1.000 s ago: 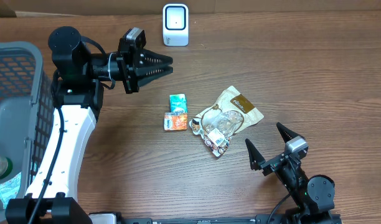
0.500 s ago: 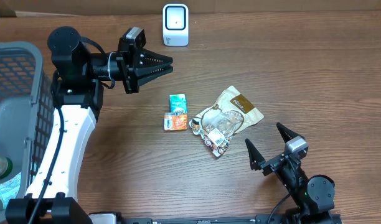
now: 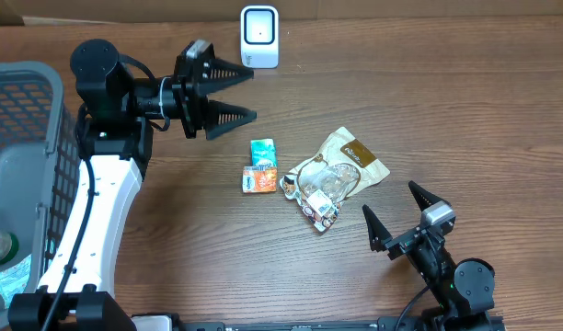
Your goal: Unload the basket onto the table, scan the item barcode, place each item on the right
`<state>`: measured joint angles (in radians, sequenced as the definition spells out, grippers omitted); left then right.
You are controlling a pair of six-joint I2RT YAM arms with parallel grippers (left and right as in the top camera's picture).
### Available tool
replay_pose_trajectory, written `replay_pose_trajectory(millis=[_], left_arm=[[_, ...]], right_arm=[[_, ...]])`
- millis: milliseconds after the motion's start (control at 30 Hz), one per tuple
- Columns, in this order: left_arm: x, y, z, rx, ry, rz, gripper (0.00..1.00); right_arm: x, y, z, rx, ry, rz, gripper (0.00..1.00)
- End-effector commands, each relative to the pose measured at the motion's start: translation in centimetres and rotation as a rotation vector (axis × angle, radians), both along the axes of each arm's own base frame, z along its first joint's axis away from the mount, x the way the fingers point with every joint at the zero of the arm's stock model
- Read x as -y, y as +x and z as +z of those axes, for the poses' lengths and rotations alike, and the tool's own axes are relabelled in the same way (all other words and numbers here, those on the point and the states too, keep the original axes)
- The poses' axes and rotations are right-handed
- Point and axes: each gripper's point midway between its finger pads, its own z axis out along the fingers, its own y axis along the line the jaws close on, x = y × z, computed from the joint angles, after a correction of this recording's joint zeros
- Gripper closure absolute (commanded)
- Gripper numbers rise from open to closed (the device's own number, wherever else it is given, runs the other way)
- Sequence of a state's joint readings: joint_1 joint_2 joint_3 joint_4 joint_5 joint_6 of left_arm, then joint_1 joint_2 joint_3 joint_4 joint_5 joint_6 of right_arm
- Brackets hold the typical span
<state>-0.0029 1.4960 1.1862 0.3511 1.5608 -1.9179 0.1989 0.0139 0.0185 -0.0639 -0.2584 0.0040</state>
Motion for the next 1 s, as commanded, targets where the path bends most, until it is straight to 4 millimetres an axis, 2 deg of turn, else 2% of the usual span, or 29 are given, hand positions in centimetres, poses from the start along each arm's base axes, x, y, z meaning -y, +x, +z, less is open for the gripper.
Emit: replay_pose_trajectory(millis=[0, 733, 967], left_arm=[[0.17, -0.56, 0.52, 0.032, 0.001, -0.024, 0.96], [0.17, -0.41, 0.54, 0.052, 0.0, -0.015, 0.96], [0.17, -0.3, 1.13, 0.104, -0.001, -0.005, 0.96]], right_arm=[[-0.05, -0.02, -0.15, 0.003, 0.004, 0.002, 0.0], [-0.05, -0.02, -0.15, 0.003, 0.004, 0.002, 0.0], [-0.05, -0.02, -0.15, 0.004, 0.004, 0.002, 0.0]])
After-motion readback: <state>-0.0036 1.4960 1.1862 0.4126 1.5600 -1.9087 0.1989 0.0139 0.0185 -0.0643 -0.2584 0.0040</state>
